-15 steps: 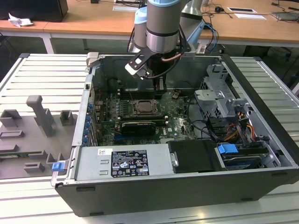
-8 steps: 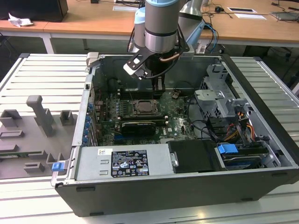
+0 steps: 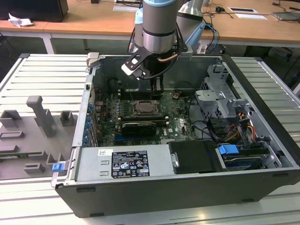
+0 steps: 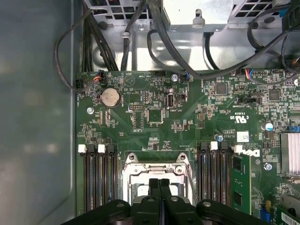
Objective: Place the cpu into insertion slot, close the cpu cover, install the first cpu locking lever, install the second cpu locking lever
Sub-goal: 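Close the cpu cover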
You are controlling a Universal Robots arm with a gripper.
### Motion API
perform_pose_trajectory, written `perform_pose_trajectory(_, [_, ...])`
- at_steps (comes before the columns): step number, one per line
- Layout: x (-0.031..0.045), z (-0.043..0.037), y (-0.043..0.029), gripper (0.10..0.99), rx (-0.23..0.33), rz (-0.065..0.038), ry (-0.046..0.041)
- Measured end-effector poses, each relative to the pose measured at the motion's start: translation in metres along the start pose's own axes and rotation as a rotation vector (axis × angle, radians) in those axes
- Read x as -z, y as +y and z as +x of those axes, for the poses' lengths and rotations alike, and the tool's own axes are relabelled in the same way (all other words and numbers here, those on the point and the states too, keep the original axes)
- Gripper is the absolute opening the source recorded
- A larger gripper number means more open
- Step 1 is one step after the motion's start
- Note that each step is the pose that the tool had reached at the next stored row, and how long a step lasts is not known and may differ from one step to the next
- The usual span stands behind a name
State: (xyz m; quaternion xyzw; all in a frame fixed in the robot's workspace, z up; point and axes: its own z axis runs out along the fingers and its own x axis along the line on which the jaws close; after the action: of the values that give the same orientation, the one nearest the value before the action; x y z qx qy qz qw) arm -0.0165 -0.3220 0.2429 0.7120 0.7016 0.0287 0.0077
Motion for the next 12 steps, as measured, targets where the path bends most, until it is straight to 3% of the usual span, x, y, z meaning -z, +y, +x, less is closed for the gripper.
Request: perform_pose_trajectory(12, [0.0004,-0.0001,-0.0069,0.106,0.000,0.000,0.0000])
